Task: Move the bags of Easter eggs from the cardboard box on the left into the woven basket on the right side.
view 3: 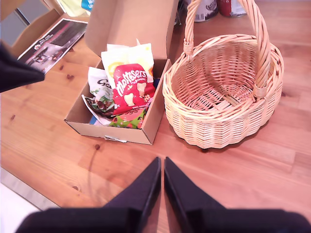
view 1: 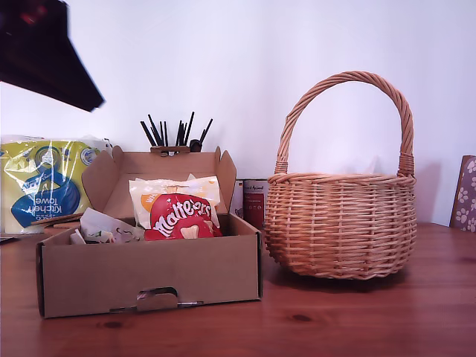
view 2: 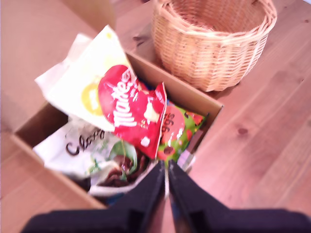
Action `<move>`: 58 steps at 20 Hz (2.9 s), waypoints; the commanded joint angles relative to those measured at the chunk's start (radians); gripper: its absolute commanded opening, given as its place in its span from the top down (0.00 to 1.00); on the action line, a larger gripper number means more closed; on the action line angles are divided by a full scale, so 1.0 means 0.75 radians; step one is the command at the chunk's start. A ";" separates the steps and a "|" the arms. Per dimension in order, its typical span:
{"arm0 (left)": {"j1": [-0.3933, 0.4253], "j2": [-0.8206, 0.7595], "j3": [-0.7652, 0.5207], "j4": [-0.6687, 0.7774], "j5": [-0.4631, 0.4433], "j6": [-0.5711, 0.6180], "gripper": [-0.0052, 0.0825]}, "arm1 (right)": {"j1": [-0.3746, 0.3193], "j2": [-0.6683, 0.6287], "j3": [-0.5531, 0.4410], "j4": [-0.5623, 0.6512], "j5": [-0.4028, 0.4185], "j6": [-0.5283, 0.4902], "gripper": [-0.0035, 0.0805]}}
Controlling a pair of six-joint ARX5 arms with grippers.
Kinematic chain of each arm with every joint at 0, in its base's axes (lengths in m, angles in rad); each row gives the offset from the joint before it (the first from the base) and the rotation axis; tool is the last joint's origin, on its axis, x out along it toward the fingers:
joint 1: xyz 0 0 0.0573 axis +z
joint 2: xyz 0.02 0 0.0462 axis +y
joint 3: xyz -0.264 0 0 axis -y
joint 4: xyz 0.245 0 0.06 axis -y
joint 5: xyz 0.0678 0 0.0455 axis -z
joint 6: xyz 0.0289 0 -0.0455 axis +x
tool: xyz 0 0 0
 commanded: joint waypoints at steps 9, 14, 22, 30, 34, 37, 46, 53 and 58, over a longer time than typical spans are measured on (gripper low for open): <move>0.008 0.422 0.008 0.539 -0.149 0.129 0.05 | 0.006 0.048 0.011 0.018 -0.007 -0.008 0.97; 0.025 0.644 0.009 0.677 -0.167 0.052 0.05 | 0.006 0.054 0.011 0.018 -0.007 -0.010 0.97; 0.019 0.706 0.009 0.779 0.160 -0.198 0.05 | 0.006 0.060 0.011 0.019 -0.006 -0.014 0.97; -0.001 0.833 0.009 0.773 0.351 -0.194 0.05 | 0.006 0.080 0.011 0.018 -0.007 -0.013 0.97; -0.025 0.899 0.009 0.843 0.339 -0.193 0.18 | 0.006 0.080 0.011 -0.040 -0.064 -0.068 0.97; -0.036 0.899 0.009 0.925 0.341 -0.192 0.46 | 0.006 0.079 0.011 -0.103 -0.134 -0.097 0.97; -0.036 0.883 0.063 1.047 0.344 -0.196 0.93 | 0.006 0.058 0.011 -0.223 -0.131 -0.249 0.97; -0.032 0.703 0.114 0.905 0.363 -0.194 0.96 | 0.005 -0.029 0.011 -0.150 0.010 -0.248 0.97; -0.012 0.472 0.114 0.796 0.363 -0.195 0.96 | 0.005 -0.049 0.011 -0.092 0.081 -0.245 0.97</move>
